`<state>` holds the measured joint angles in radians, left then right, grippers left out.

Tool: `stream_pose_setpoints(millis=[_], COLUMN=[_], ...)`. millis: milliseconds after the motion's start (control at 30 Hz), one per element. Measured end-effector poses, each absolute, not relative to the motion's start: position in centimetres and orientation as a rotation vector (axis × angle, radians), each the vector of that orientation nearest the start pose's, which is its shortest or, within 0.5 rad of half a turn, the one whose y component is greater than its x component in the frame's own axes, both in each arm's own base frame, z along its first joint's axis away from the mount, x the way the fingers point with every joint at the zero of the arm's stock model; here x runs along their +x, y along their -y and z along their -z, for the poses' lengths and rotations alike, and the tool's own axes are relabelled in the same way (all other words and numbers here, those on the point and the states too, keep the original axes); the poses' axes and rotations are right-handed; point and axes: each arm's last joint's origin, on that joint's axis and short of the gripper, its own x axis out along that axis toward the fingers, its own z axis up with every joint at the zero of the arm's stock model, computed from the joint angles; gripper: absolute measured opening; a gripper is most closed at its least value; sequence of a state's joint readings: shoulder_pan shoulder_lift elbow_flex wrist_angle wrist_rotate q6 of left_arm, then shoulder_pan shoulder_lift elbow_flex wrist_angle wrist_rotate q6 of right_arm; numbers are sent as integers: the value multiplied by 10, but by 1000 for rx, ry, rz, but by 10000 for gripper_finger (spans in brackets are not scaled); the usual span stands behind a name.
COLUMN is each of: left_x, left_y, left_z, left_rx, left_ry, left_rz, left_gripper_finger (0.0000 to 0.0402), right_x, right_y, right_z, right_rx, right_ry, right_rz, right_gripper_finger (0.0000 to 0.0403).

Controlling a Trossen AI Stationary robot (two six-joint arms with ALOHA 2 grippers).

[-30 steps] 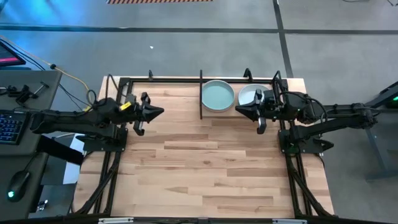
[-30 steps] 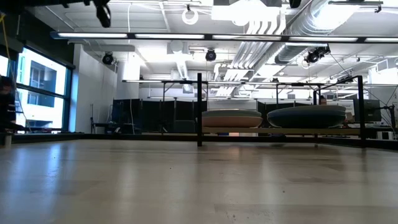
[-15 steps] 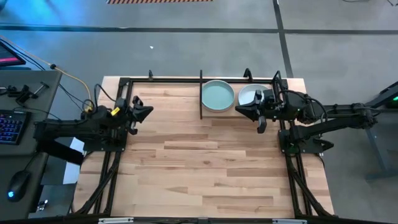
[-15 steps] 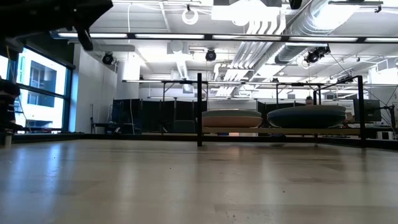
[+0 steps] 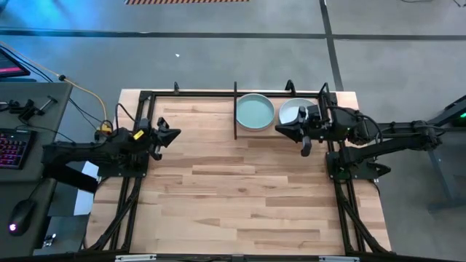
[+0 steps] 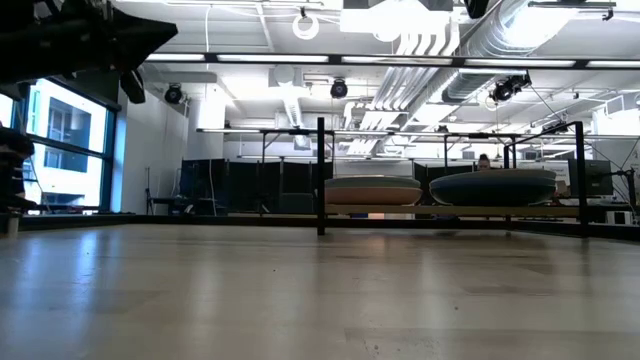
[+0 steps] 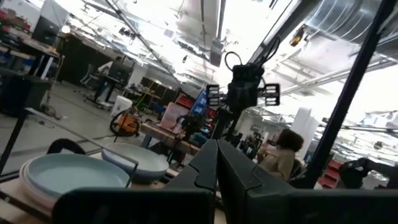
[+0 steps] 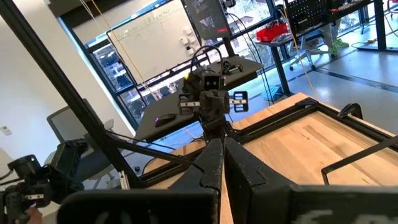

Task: Place and stack plates onto a shelf
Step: Return to Home Position

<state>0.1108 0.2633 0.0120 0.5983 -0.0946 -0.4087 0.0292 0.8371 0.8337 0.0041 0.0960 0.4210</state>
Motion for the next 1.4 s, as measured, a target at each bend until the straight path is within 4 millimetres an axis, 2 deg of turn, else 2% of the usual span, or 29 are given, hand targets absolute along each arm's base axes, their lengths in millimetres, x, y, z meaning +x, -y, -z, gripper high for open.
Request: stream_pose_setpoints(millis=[133,333,567,800,1167,1400], left_x=[105,106,103,97,97,98], left_y=[-14,-7,1,2,3,3], left_z=[-203,-194,-194,-195,-170,-169], left_rx=[-425,-510,-460,-338,-365,-357], left_ry=[390,286,279,293,39,25], left_rz=[-99,-40,-53,-58,-37,-26], left_gripper_finger=[0,0,0,0,0,0], right_x=[185,184,183,183,183,183], right_y=[-3,-3,-3,-3,-4,-4], right_z=[-356,-356,-357,-357,-357,-356], right_rx=[418,437,446,447,473,496], right_ry=[-9,-15,-11,-9,-19,-33], right_rz=[70,64,53,53,22,25], right_gripper_finger=[0,0,0,0,0,0])
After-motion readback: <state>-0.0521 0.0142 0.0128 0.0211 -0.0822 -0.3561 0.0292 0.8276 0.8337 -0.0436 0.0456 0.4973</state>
